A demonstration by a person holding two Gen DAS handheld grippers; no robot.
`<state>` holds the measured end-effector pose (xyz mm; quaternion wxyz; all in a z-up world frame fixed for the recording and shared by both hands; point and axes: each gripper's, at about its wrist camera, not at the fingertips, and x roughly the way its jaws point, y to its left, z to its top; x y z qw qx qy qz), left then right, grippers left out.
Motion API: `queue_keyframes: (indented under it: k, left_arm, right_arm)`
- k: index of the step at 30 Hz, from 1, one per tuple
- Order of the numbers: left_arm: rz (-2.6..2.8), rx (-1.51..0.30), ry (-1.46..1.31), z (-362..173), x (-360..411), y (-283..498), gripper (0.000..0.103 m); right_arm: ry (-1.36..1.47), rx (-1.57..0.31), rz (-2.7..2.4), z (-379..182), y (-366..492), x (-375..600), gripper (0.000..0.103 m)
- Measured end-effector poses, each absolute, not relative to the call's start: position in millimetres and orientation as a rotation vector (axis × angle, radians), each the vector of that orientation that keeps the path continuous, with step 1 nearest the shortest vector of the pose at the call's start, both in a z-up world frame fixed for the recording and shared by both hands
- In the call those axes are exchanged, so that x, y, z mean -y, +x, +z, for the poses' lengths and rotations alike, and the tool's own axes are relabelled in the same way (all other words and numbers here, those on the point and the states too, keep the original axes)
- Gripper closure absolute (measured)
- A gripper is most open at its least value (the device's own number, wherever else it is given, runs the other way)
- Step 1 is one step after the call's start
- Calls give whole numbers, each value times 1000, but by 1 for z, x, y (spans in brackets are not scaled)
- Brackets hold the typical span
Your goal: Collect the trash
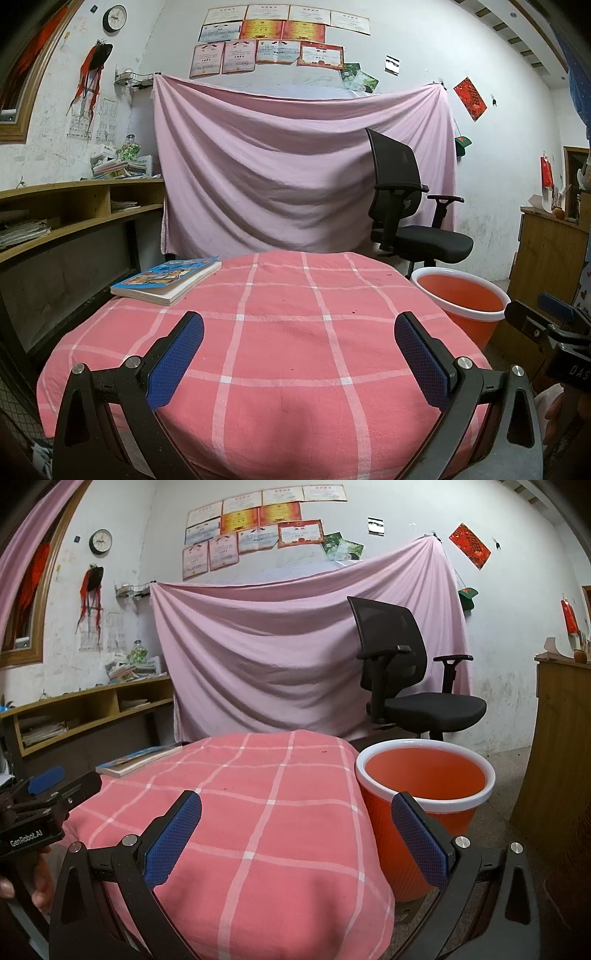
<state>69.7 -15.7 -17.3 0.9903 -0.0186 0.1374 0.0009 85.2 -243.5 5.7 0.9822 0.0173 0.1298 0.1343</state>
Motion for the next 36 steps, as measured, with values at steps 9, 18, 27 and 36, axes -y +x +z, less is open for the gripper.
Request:
queue_keyframes:
  k: [9, 18, 27, 36]
  left_arm:
    - [2, -275, -37, -17, 15, 70, 2]
    - [6, -280, -38, -20, 14, 69, 2]
    - [2, -279, -35, -21, 13, 71, 2]
    - [20, -282, -37, -21, 10, 71, 2]
  right_arm:
    - [35, -262, 271, 6, 85, 244, 0]
    - [36, -262, 271, 6, 85, 243, 0]
    - [35, -264, 271, 6, 85, 243, 0]
    - [29, -271, 267, 0, 85, 244, 0]
